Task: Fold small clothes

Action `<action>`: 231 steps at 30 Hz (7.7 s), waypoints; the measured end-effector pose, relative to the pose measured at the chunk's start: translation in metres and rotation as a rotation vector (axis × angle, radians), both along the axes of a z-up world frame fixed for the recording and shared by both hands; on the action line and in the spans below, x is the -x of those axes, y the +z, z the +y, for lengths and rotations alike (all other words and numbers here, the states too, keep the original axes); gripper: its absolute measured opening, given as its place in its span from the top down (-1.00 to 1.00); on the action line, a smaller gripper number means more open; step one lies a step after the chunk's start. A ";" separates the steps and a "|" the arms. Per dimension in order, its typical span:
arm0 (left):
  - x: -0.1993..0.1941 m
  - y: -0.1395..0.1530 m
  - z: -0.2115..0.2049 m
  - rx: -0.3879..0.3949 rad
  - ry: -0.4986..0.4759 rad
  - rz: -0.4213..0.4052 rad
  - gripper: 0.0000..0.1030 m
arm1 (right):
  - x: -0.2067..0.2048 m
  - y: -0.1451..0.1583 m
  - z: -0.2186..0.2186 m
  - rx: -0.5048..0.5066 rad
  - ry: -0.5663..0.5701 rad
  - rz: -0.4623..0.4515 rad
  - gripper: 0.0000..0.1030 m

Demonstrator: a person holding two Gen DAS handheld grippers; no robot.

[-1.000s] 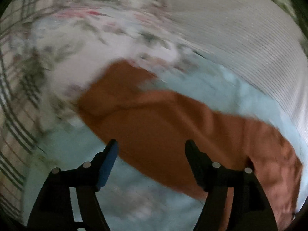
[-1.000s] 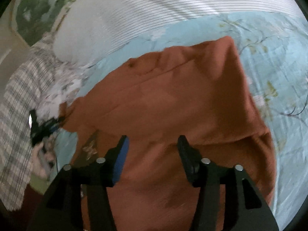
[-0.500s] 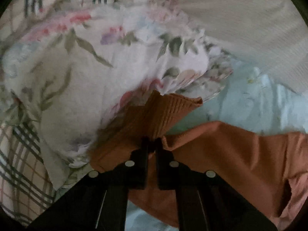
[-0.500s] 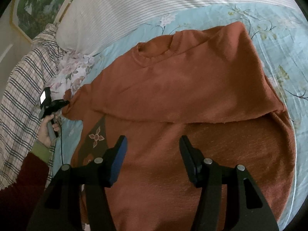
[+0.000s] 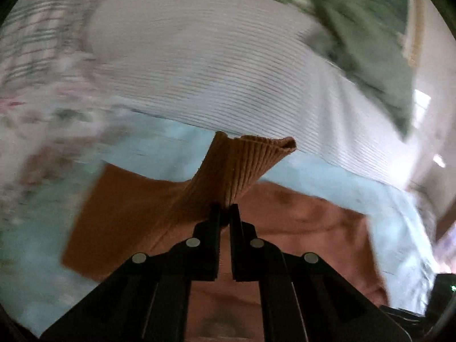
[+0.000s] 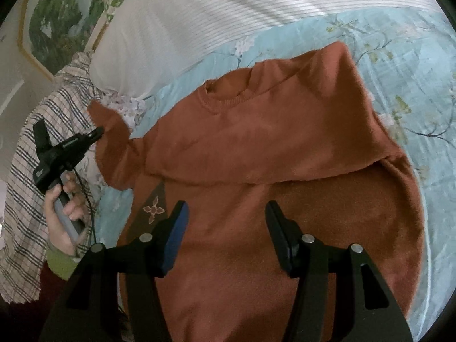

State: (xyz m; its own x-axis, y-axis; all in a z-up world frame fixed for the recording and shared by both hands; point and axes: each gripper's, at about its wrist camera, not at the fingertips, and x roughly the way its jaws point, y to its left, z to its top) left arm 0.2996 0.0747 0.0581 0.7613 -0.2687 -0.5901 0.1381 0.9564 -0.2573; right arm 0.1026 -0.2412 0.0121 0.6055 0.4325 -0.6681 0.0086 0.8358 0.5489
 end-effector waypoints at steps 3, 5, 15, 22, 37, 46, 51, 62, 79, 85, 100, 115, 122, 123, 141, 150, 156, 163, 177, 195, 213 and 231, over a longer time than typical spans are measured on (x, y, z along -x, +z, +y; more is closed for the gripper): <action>0.001 -0.013 -0.058 0.011 -0.090 0.031 0.93 | 0.009 0.006 -0.017 -0.001 -0.036 -0.014 -0.12; 0.006 -0.021 -0.085 0.015 -0.128 0.048 0.93 | 0.016 0.007 -0.029 -0.004 -0.068 -0.021 -0.12; -0.006 -0.089 -0.193 -0.021 -0.250 0.155 0.89 | 0.031 -0.007 -0.070 -0.031 -0.179 0.001 -0.12; 0.004 -0.115 -0.193 -0.048 -0.294 0.221 -0.21 | 0.024 -0.007 -0.067 -0.033 -0.188 0.008 -0.13; 0.062 -0.105 0.010 -0.150 0.115 0.178 -0.38 | -0.066 -0.018 -0.012 -0.059 -0.108 0.029 -0.16; 0.041 -0.135 0.078 -0.090 0.291 0.286 -0.38 | -0.150 -0.047 0.056 0.119 -0.098 0.198 -0.16; 0.022 -0.138 0.074 -0.126 0.282 0.291 -0.38 | -0.157 -0.056 0.057 0.194 -0.127 0.158 0.80; 0.010 -0.141 0.080 -0.139 0.300 0.264 -0.40 | -0.085 -0.033 -0.021 0.039 -0.308 0.017 0.97; 0.012 -0.144 0.085 -0.108 0.290 0.257 -0.40 | -0.107 -0.070 -0.053 -0.009 -0.383 0.196 0.94; 0.011 -0.144 0.081 -0.130 0.294 0.259 -0.41 | -0.100 -0.058 -0.058 0.015 -0.319 0.142 0.16; 0.003 -0.141 0.079 -0.163 0.292 0.294 -0.42 | -0.134 -0.030 -0.027 0.141 -0.099 0.026 0.89; 0.013 -0.141 0.096 -0.051 0.340 0.295 -0.31 | -0.101 -0.048 -0.060 0.239 -0.254 0.083 0.89; 0.018 -0.141 0.090 -0.112 0.299 0.315 -0.30 | -0.080 -0.021 -0.070 0.354 -0.362 0.027 0.89; 0.020 -0.140 0.090 -0.116 0.296 0.317 -0.30 | -0.078 -0.016 -0.065 0.335 -0.332 -0.005 0.89; 0.127 -0.138 0.071 -0.273 0.123 0.409 -0.33 | 0.019 -0.004 -0.068 0.170 -0.115 0.033 -0.37; 0.220 -0.134 0.087 -0.376 0.061 0.412 -0.33 | 0.121 -0.013 -0.106 0.135 -0.131 0.072 -0.39; 0.247 -0.135 0.111 -0.160 0.006 0.425 -0.37 | 0.183 -0.025 -0.119 0.038 -0.095 0.071 -0.44; 0.263 -0.138 0.104 0.103 -0.108 0.415 -0.54 | 0.210 -0.034 -0.104 -0.009 0.030 0.069 -0.44; 0.252 -0.121 0.084 0.248 -0.212 0.432 -0.57 | 0.213 -0.053 -0.072 -0.072 0.156 0.035 -0.46; 0.265 -0.142 0.109 0.151 -0.239 0.476 0.04 | 0.215 -0.071 -0.083 -0.162 0.157 0.085 0.39; 0.279 -0.115 0.112 0.251 -0.275 0.255 0.91 | 0.212 -0.024 -0.086 -0.358 0.209 -0.157 0.86; 0.067 -0.019 0.062 0.126 -0.054 0.060 0.91 | 0.016 0.046 -0.137 -0.092 -0.101 -0.260 0.86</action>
